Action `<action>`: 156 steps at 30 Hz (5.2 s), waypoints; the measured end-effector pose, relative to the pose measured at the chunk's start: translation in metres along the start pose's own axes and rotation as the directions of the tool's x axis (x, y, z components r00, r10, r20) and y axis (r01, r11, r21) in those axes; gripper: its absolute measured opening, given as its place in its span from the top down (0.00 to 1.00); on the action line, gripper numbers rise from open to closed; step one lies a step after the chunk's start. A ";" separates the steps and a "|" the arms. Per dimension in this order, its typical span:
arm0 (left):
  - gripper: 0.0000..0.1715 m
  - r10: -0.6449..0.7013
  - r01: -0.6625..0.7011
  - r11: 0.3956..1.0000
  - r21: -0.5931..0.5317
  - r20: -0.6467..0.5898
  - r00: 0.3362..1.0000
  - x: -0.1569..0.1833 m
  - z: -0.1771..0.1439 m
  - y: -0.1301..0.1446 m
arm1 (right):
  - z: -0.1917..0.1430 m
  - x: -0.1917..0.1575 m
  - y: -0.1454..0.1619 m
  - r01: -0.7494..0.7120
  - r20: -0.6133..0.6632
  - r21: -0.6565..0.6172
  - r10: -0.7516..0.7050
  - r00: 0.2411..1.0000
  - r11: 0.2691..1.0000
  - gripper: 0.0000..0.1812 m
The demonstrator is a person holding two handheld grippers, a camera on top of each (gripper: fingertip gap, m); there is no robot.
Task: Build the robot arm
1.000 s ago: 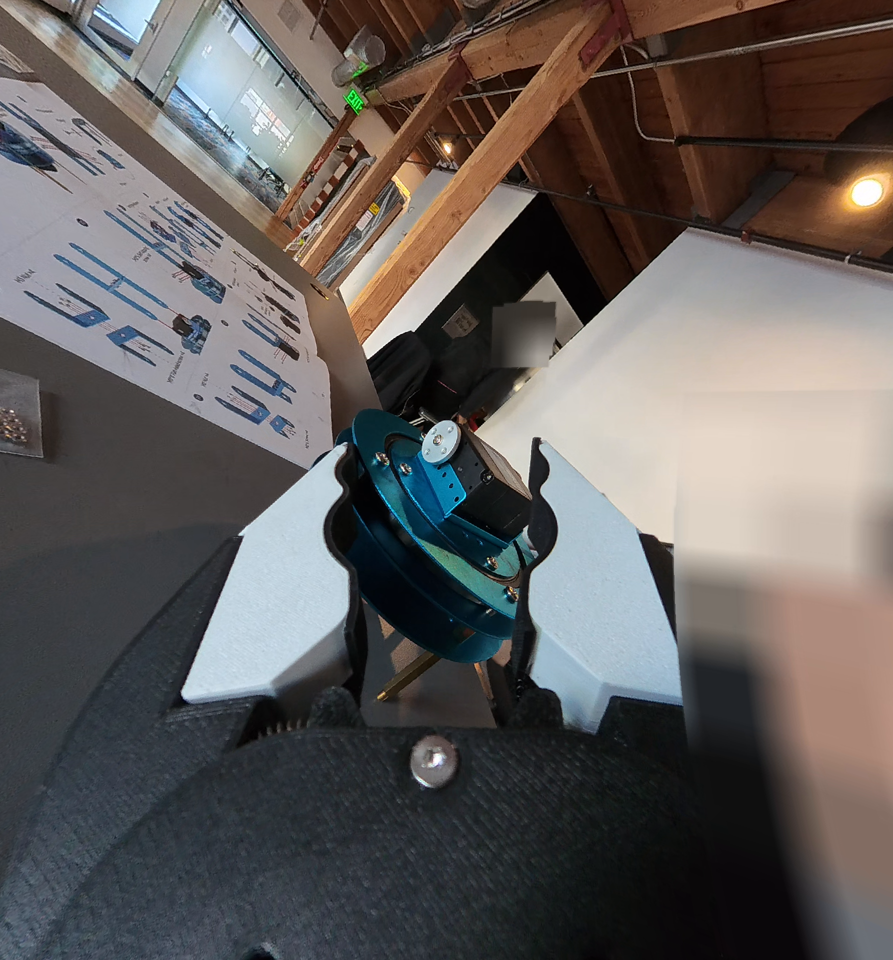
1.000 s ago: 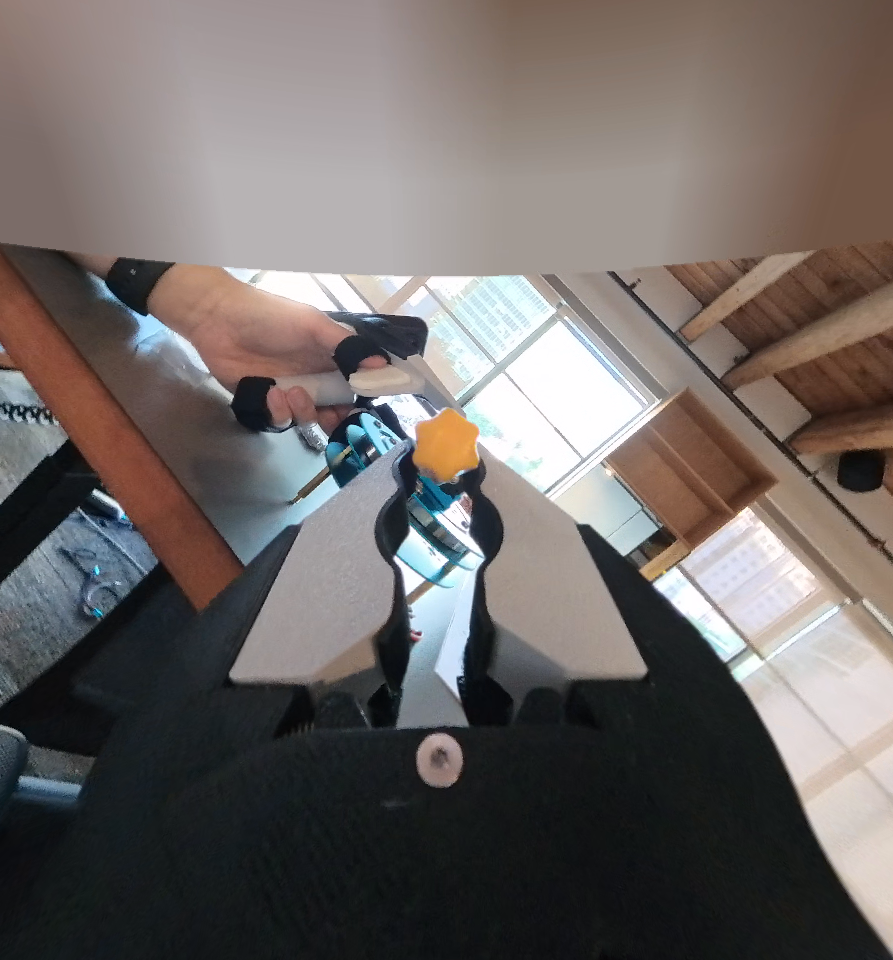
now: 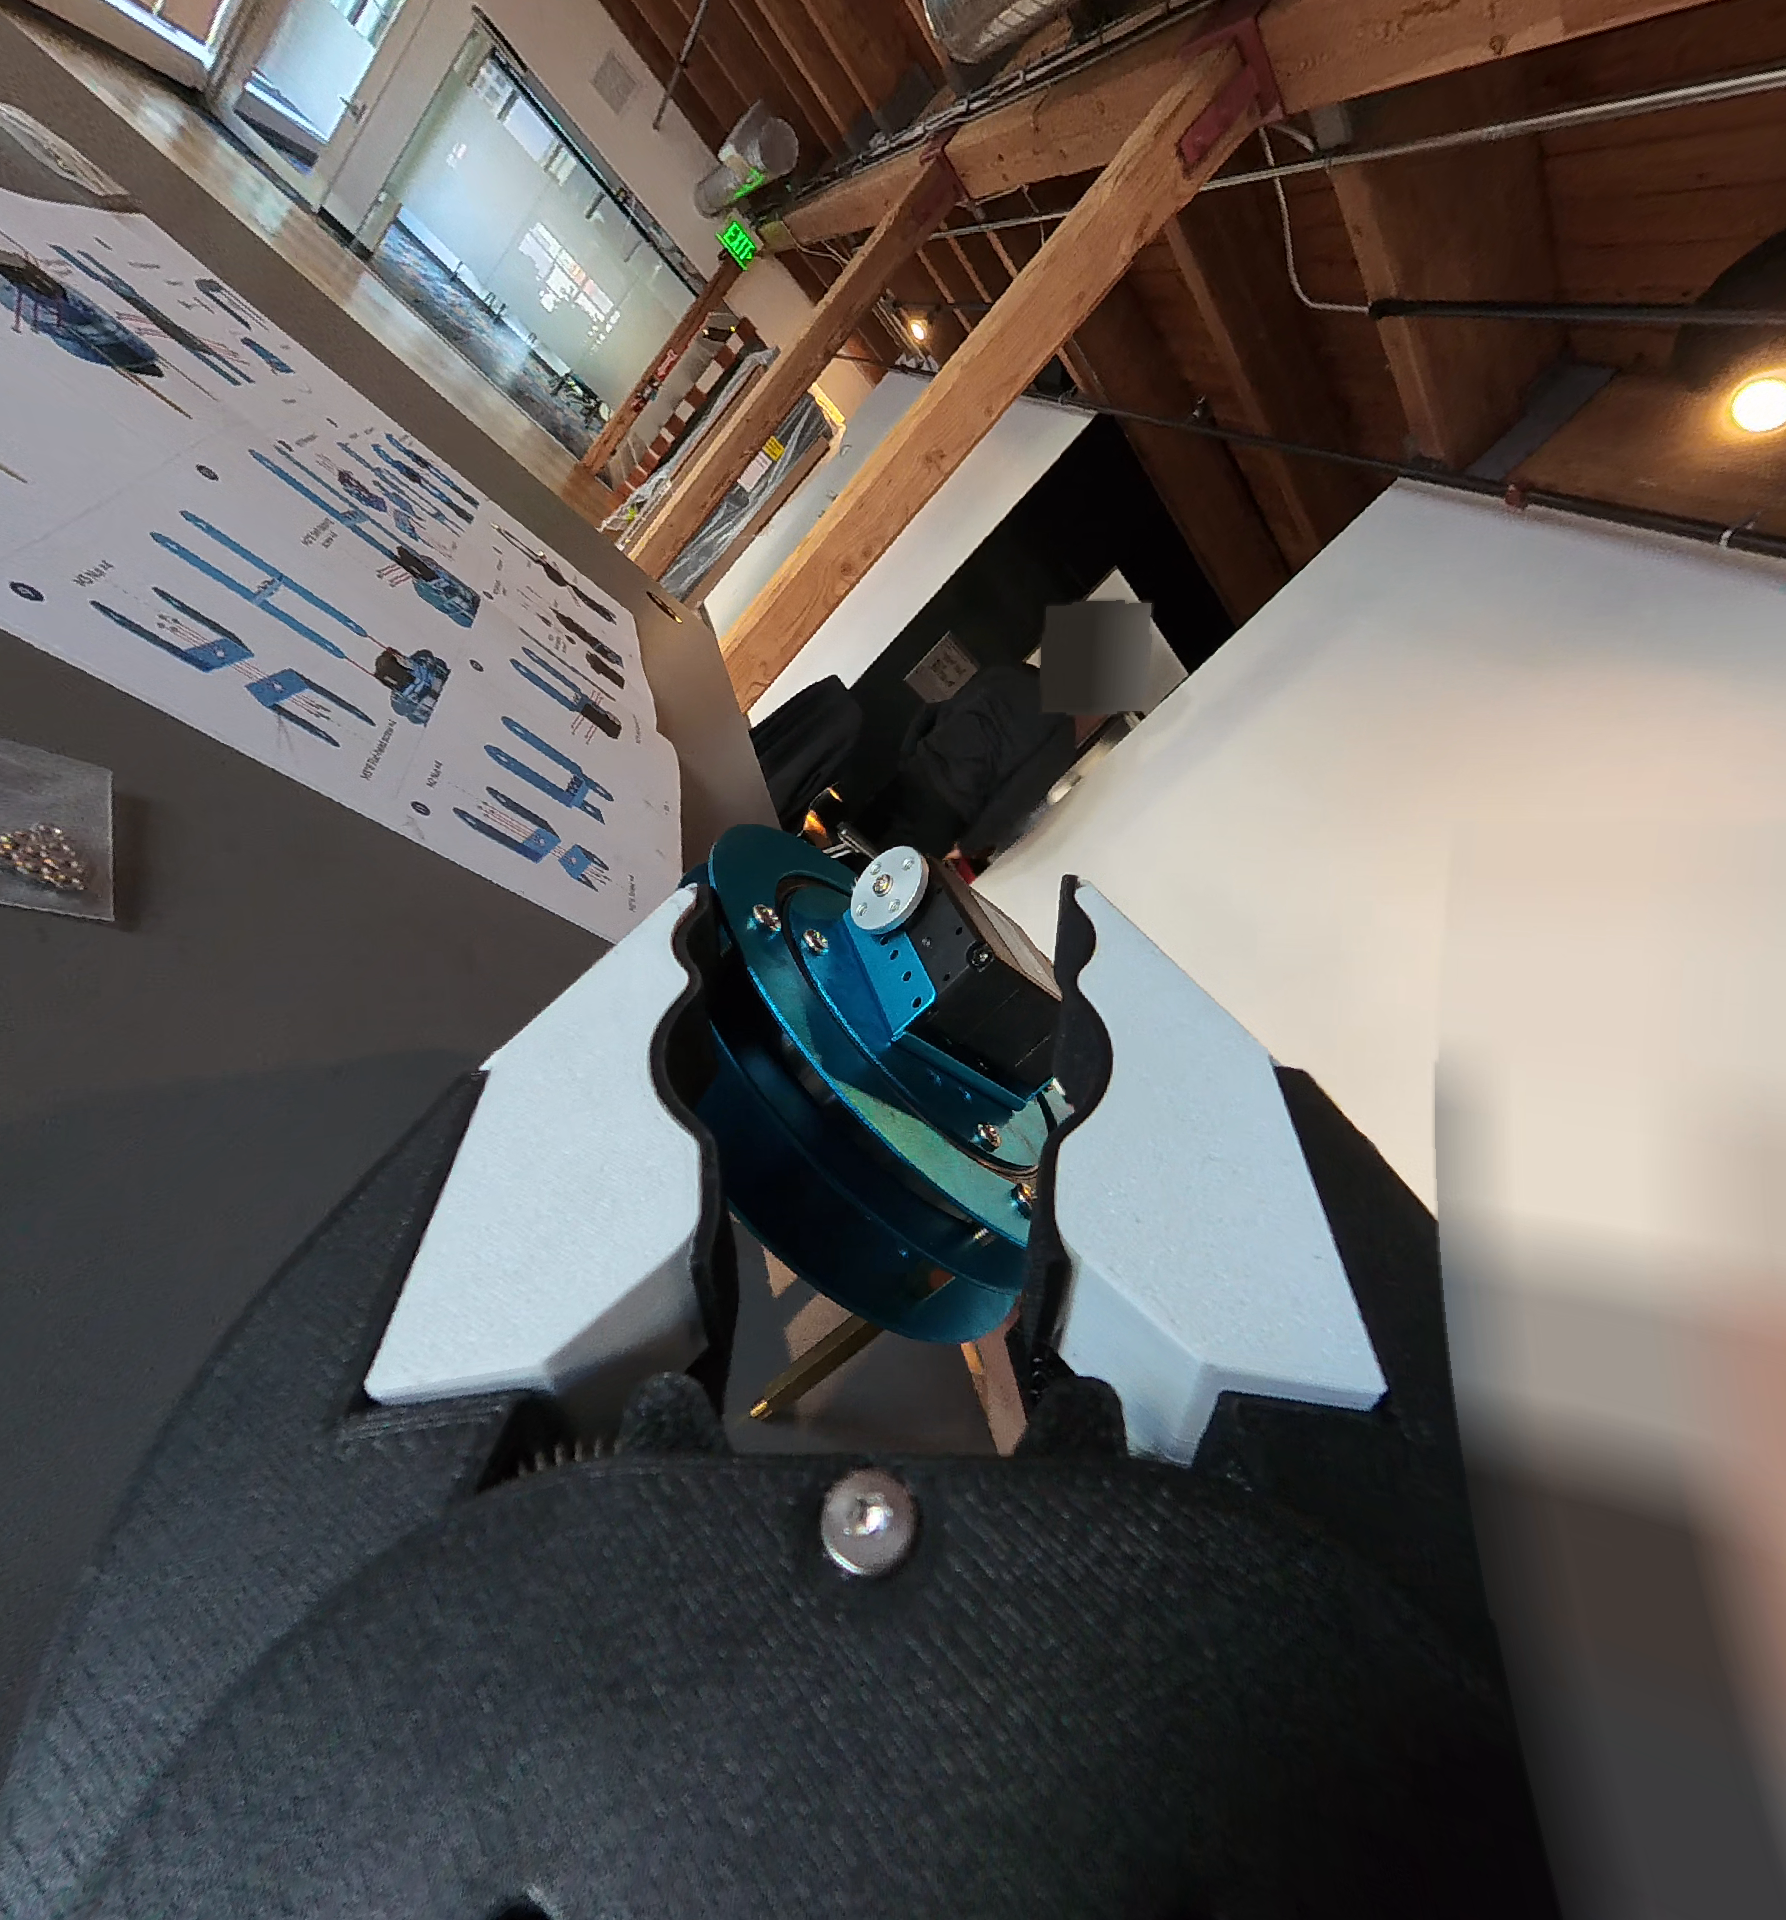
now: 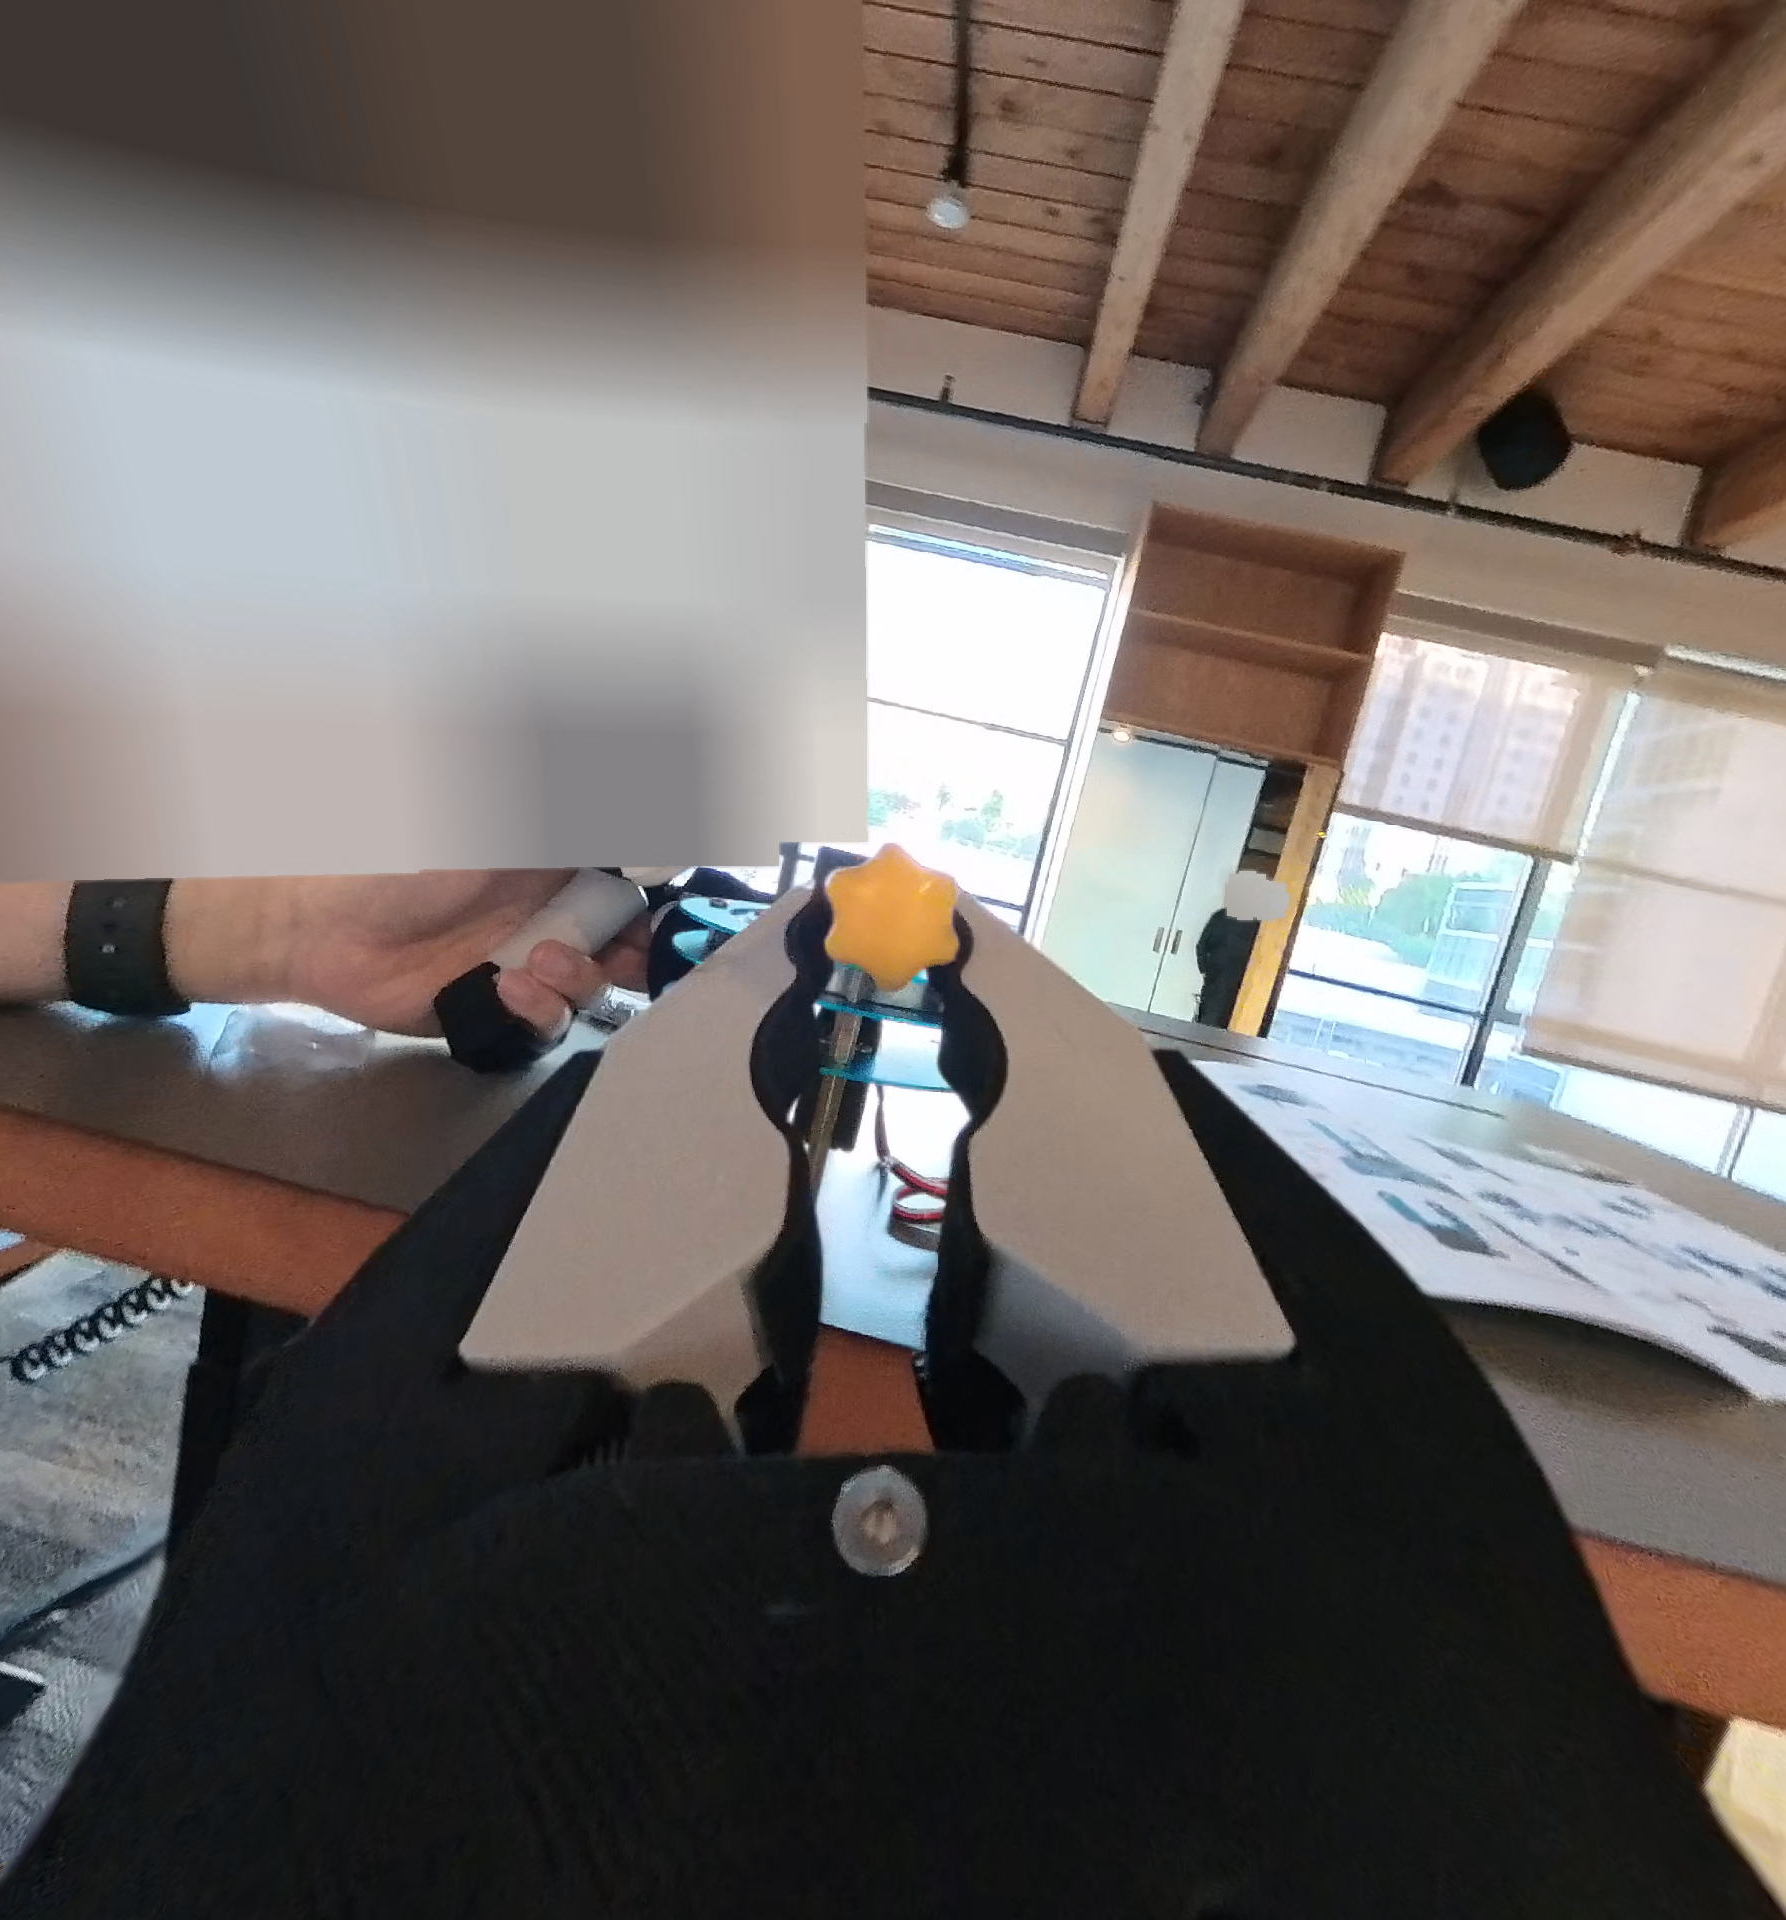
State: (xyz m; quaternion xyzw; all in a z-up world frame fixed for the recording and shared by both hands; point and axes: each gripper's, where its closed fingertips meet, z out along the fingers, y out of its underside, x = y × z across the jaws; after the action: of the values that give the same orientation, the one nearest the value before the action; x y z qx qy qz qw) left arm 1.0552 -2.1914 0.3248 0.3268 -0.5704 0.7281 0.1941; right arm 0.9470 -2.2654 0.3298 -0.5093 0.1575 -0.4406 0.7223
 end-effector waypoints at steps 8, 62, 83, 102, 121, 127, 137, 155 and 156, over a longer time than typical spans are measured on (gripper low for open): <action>0.63 0.010 -0.010 1.000 0.013 0.023 1.000 -0.002 0.002 -0.001 | 0.002 0.001 -0.002 -0.236 -0.171 0.043 0.240 0.956 0.971 0.91; 0.68 0.204 -0.326 0.945 0.031 0.723 0.660 0.134 -0.339 0.053 | 0.120 -0.260 0.047 0.837 0.662 0.491 -0.728 -0.179 0.241 0.91; 0.78 0.298 0.242 0.907 -0.345 0.931 0.210 -0.026 -0.296 0.058 | 0.080 -0.195 0.011 0.958 0.783 0.236 -0.616 -0.090 0.161 0.82; 0.91 0.376 0.204 0.886 -0.416 0.903 0.206 0.005 -0.324 0.041 | 0.150 -0.259 0.011 -0.393 0.201 -0.800 0.820 0.536 0.453 0.92; 0.91 0.123 -0.131 0.989 -0.067 0.863 0.490 0.103 -0.356 0.071 | 0.179 -0.372 0.044 -0.668 -0.387 -0.653 0.915 -0.109 -0.356 0.71; 0.91 0.413 -0.423 0.858 -0.290 0.880 0.235 0.147 -0.327 0.091 | 0.175 -0.350 -0.001 -0.668 -0.256 -0.622 0.912 -0.320 -0.409 0.91; 0.91 0.485 -0.579 0.764 -0.285 0.845 0.224 0.163 -0.242 0.096 | 0.141 -0.271 -0.032 -0.743 -0.151 -0.626 0.972 -0.182 -0.237 0.96; 0.84 -0.129 0.134 0.991 0.018 -0.161 0.978 0.216 -0.110 0.139 | 0.078 -0.204 -0.084 -0.614 -0.088 -0.779 0.992 -0.089 -0.124 0.98; 0.88 -0.120 0.124 0.992 0.010 -0.190 0.974 0.220 -0.099 0.145 | 0.069 -0.199 -0.083 -0.605 -0.084 -0.786 0.992 -0.099 -0.127 0.96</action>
State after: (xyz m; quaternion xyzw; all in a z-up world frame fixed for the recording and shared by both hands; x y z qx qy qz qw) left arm 0.7791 -2.1562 0.3627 0.2928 -0.5203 0.7488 0.2880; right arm 0.8425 -2.0732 0.3883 -0.5579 0.3634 0.4338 0.6071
